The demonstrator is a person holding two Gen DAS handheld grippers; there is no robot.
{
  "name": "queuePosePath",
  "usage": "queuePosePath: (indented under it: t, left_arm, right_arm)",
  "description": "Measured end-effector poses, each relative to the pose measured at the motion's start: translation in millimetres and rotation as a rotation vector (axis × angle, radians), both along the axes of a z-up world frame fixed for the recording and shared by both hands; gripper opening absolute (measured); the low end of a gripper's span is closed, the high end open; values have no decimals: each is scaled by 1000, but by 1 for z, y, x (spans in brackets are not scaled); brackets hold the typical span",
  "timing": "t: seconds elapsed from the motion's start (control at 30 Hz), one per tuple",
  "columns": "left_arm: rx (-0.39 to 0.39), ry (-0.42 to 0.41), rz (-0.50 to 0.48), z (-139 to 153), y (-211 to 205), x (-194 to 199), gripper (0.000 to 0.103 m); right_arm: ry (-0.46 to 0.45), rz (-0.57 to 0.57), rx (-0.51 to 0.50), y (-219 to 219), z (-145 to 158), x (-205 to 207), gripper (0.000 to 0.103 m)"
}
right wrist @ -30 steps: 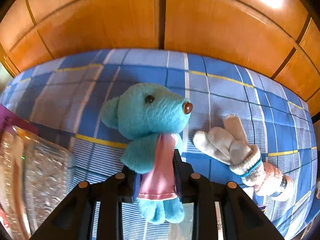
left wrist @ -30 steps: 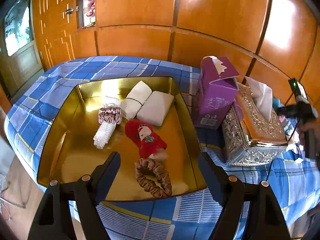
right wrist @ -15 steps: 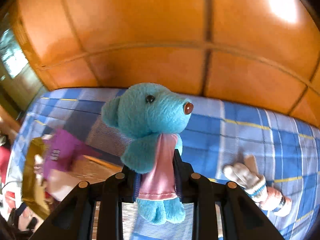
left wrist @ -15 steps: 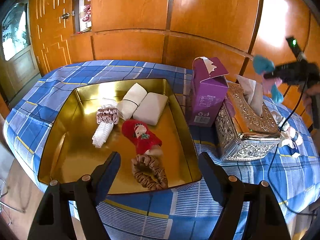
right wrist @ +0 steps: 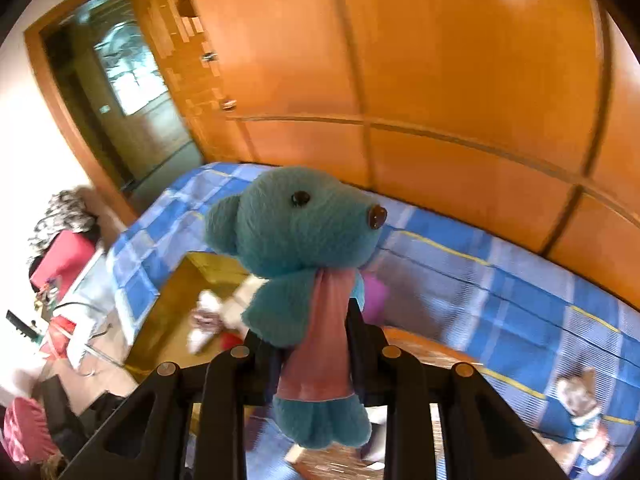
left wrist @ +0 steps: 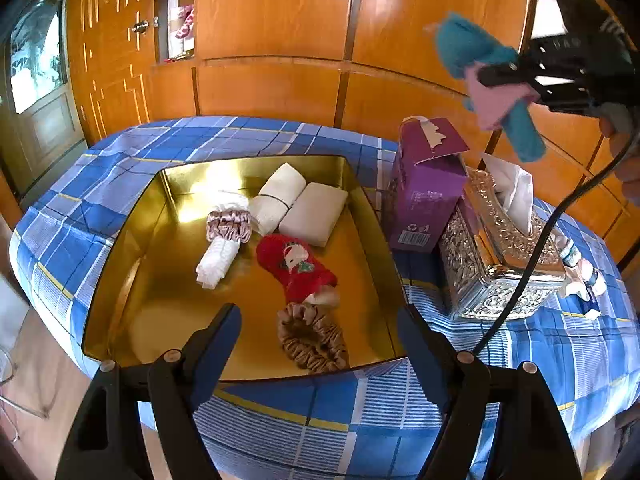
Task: Organize soft objects
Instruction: 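Carry the blue teddy bear with the right gripper and release it in the tray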
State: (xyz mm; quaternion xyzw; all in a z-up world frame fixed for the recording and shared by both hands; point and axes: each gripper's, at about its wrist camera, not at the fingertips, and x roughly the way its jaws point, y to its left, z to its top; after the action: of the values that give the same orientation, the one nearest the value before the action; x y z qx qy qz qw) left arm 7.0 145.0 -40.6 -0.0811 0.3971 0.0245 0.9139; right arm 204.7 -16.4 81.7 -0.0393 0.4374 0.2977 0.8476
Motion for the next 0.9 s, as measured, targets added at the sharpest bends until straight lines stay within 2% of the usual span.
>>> queuePosePath:
  t: [0.13, 0.3, 0.43, 0.63, 0.77, 0.9]
  left_arm:
    - [2, 13, 53, -2, 22, -4, 80]
    - [-4, -1, 209, 0, 69, -11, 80]
    - [-9, -33, 296, 6, 95, -18, 80]
    - [-9, -53, 325, 11, 103, -23, 84]
    - [-8, -58, 313, 12, 98, -23, 84]
    - [-1, -69, 302, 14, 93, -24, 87]
  right_arm:
    - [28, 70, 31, 34, -14, -13, 27]
    - [89, 174, 33, 68, -41, -36, 27]
    - [162, 217, 22, 83, -71, -59, 27]
    - [231, 243, 16, 97, -110, -89, 27]
    - [221, 238, -4, 109, -124, -95, 27]
    - [185, 191, -65, 116, -139, -92, 28]
